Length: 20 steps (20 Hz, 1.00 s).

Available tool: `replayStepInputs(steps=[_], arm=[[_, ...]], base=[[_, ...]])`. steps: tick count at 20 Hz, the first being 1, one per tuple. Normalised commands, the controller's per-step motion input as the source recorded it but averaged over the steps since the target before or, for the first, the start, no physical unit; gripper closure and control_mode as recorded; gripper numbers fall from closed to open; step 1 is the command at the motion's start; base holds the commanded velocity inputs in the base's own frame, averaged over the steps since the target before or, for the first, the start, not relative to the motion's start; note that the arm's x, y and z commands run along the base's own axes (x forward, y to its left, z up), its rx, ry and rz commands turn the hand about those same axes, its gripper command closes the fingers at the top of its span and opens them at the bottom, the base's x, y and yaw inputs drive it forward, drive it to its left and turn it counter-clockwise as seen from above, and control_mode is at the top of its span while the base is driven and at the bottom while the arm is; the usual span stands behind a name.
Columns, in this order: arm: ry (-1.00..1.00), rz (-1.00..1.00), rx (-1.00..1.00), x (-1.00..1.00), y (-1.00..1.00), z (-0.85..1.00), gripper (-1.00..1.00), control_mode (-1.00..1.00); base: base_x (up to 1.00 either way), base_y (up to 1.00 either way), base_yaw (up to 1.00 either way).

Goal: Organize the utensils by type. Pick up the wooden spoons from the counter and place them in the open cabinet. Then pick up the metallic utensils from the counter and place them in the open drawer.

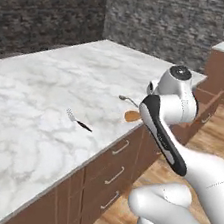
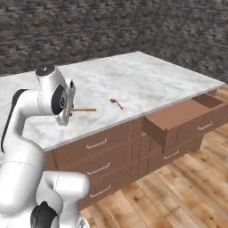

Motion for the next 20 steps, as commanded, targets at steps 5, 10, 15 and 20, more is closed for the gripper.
replayStepInputs(steps=[5, 10, 15, 20], arm=[[0.00, 0.00, 0.00, 0.00, 0.00, 0.00, 1.00, 1.00], [0.00, 0.00, 0.00, 0.00, 0.00, 0.00, 1.00, 1.00], [0.00, 0.00, 0.00, 0.00, 0.00, 0.00, 1.00, 1.00], [0.00, 0.00, 0.00, 0.00, 0.00, 0.00, 1.00, 1.00]], base=[[0.00, 0.00, -1.00], [0.00, 0.00, -1.00], [0.00, 0.00, -1.00], [0.00, 0.00, -1.00]])
